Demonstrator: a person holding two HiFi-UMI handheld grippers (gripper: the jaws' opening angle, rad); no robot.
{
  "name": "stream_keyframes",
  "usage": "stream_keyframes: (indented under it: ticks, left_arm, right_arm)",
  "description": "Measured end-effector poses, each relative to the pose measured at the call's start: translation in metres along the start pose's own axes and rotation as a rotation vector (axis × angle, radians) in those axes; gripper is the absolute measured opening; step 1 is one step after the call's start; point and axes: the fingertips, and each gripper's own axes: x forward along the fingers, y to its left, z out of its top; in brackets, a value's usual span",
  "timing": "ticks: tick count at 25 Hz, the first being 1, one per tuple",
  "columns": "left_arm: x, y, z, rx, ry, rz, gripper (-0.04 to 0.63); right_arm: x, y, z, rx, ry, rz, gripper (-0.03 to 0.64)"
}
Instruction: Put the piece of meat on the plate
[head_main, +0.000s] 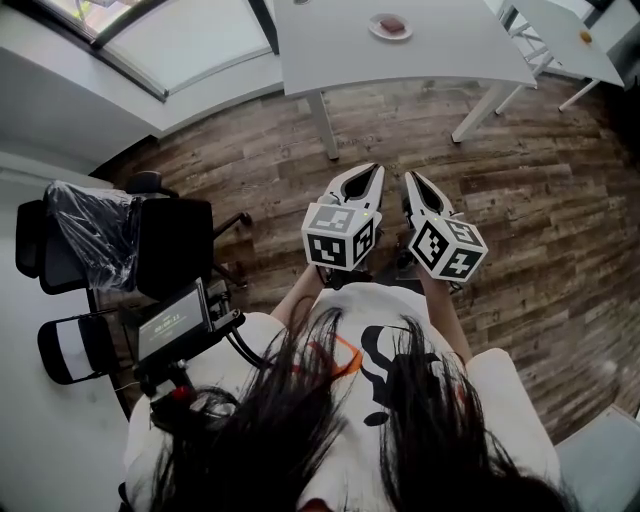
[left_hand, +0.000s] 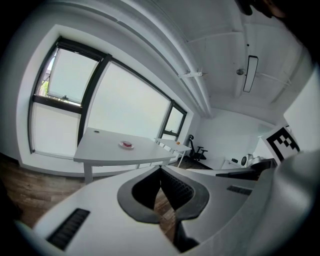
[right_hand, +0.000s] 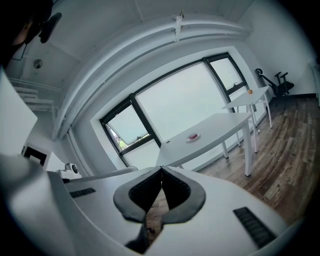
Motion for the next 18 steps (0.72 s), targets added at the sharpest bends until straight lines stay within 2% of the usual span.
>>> stream_keyframes:
  ticks: [18]
  left_arm:
    - [0.003, 0.009, 0.005, 0.012, -0.007, 0.025, 0.006]
  right_arm:
    - [0.012, 0.004, -0.004, -0.011, 0.026, 0.025, 0.009]
